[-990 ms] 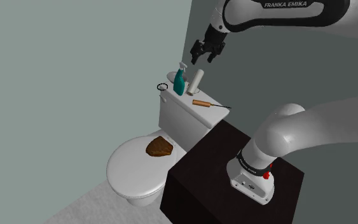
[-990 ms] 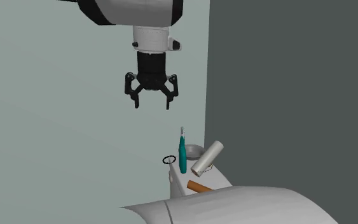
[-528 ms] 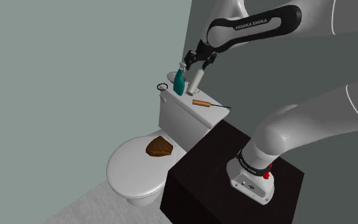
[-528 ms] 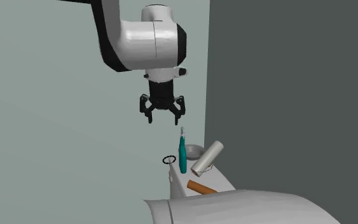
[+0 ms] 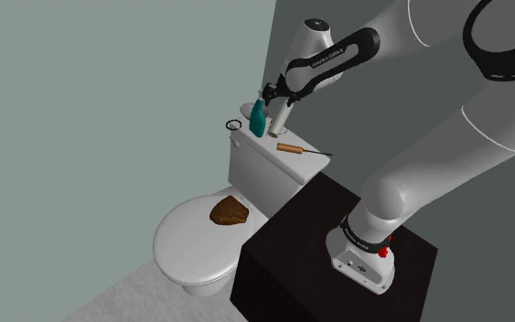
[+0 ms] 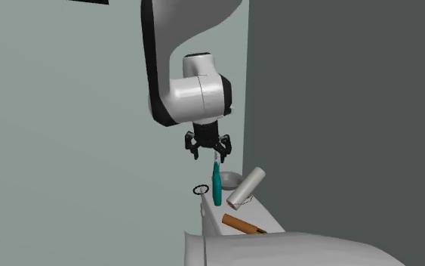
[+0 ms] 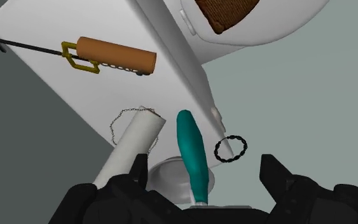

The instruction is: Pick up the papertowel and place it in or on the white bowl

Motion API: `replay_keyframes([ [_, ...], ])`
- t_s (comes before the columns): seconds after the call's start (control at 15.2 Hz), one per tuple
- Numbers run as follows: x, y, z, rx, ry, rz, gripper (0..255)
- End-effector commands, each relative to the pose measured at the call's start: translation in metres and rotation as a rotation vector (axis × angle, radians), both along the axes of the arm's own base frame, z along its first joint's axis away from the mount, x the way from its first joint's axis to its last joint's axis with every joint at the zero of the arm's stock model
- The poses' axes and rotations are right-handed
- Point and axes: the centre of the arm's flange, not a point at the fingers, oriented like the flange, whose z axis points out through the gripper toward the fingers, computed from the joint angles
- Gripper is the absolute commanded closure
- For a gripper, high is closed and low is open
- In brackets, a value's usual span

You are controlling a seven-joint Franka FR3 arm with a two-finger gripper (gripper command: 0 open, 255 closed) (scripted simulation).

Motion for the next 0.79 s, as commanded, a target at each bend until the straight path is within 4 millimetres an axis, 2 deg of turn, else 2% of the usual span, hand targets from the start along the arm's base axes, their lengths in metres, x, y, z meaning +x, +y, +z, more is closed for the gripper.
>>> replay_keyframes([
  [0.0,0.009,-0.013,-0.017,-0.01,-0.015,-0.045,0],
  [0.73,0.054,-0.101,-0.109,-0.068,-0.086,-0.287,0],
])
